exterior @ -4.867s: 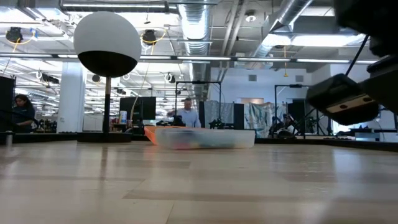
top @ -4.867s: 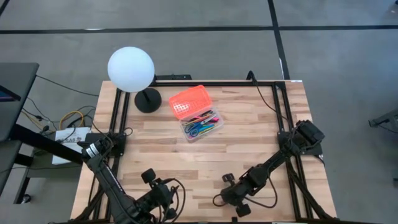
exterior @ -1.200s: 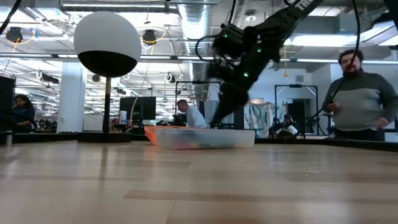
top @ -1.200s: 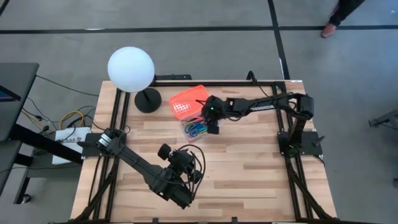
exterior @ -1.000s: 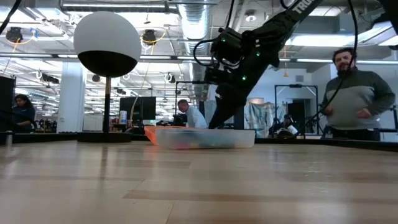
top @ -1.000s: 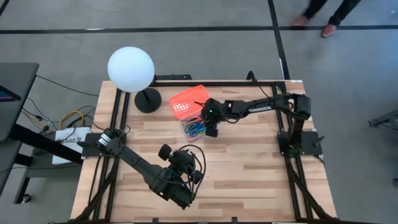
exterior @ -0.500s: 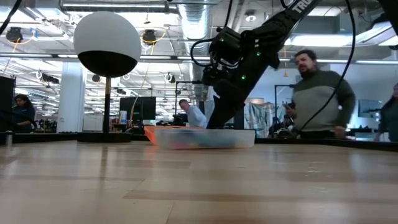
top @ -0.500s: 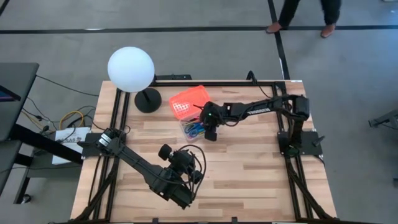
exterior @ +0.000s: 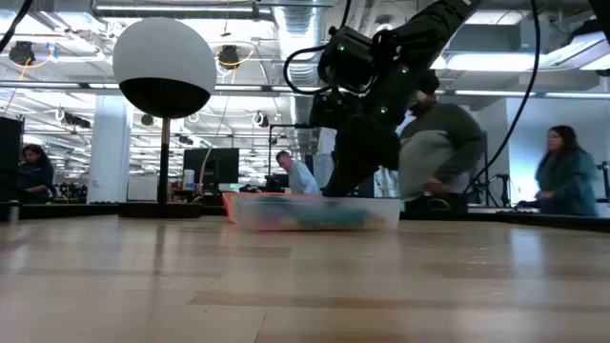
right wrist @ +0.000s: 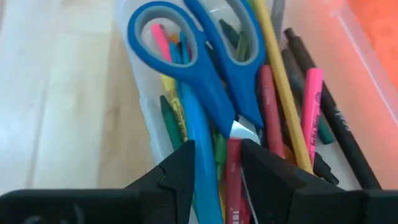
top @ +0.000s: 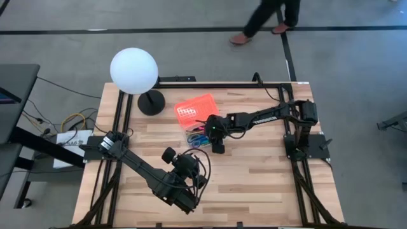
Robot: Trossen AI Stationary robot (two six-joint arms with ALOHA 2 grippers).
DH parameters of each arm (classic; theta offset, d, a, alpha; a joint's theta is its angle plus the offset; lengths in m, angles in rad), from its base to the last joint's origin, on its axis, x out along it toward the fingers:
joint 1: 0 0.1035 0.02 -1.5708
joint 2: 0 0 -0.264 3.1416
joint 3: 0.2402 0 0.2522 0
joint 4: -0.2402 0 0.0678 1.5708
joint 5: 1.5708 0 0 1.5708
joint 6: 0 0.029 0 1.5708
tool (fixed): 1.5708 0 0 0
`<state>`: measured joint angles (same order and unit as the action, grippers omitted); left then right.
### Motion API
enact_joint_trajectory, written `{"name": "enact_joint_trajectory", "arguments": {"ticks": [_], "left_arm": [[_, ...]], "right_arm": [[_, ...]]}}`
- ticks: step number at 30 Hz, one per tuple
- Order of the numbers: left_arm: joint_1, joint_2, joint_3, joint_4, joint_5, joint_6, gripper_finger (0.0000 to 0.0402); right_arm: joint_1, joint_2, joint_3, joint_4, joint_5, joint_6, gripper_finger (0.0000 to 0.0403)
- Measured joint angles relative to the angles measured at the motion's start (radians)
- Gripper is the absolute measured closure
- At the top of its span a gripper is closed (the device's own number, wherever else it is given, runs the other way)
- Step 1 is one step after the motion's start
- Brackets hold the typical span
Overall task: Pick & place school supplies into a supply box
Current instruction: Move the supply box from top to center of the table
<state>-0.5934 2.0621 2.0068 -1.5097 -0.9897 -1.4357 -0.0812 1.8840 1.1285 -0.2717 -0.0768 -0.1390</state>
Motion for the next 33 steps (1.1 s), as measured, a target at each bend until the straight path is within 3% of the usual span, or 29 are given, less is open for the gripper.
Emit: {"name": "enact_joint_trajectory", "arguments": {"ticks": [19, 28, 33], "left_arm": [[-0.021, 0.0, 0.0, -0.062, 0.017, 0.039, 0.0265], [-0.015, 0.0, 0.0, -0.062, 0.115, 0.237, 0.0265], [-0.025, 0.0, 0.0, -0.062, 0.223, 0.406, 0.0265]], "right_arm": [[0.218, 0.0, 0.0, -0.034, -0.014, -0.054, 0.0282], [0.304, 0.001, -0.001, -0.039, -0.065, -0.08, 0.0282], [0.351, 0.0, -0.001, -0.062, -0.079, -0.089, 0.0282]]}}
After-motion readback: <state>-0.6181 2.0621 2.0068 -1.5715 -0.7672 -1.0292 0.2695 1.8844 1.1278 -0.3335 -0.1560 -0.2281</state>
